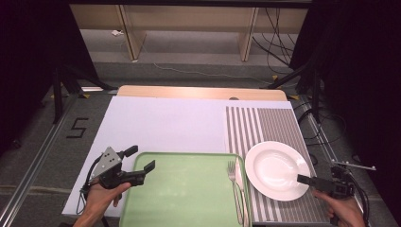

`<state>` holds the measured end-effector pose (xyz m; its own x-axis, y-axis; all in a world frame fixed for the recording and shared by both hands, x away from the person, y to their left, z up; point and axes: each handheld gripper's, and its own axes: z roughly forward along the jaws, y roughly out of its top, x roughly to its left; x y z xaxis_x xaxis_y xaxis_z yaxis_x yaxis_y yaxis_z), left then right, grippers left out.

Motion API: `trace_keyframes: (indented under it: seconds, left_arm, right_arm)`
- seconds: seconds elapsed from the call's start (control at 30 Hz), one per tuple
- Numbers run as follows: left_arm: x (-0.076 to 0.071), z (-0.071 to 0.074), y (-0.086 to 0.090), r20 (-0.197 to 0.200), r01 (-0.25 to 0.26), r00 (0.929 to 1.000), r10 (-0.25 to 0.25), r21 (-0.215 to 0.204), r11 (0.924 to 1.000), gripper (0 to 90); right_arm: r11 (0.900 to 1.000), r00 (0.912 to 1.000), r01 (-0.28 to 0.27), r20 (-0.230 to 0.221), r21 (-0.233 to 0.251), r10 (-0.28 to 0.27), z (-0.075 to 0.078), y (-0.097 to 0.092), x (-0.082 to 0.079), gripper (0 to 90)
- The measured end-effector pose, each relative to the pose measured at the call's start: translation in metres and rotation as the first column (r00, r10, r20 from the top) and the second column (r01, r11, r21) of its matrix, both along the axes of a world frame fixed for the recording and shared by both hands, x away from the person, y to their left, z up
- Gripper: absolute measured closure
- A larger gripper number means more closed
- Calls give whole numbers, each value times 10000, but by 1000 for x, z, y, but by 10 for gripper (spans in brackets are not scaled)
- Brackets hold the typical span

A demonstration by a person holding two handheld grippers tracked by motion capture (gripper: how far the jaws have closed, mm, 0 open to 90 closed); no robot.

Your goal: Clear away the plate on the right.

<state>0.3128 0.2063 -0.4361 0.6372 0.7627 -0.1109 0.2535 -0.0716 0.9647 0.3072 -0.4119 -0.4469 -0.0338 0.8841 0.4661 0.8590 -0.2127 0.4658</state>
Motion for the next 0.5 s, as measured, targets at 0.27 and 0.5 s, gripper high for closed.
trace_keyframes:
  seconds: [0.27,0.5]
  left_arm:
    - [0,0,0,36,37,10000,-37,-13,10000,158]
    - [0,0,0,27,5,10000,-5,-17,10000,158]
  right_arm:
    - [9993,9983,-187,-539,319,204,-3,0,2,280]
    - [9979,9975,-393,-565,517,422,-9,0,5,345]
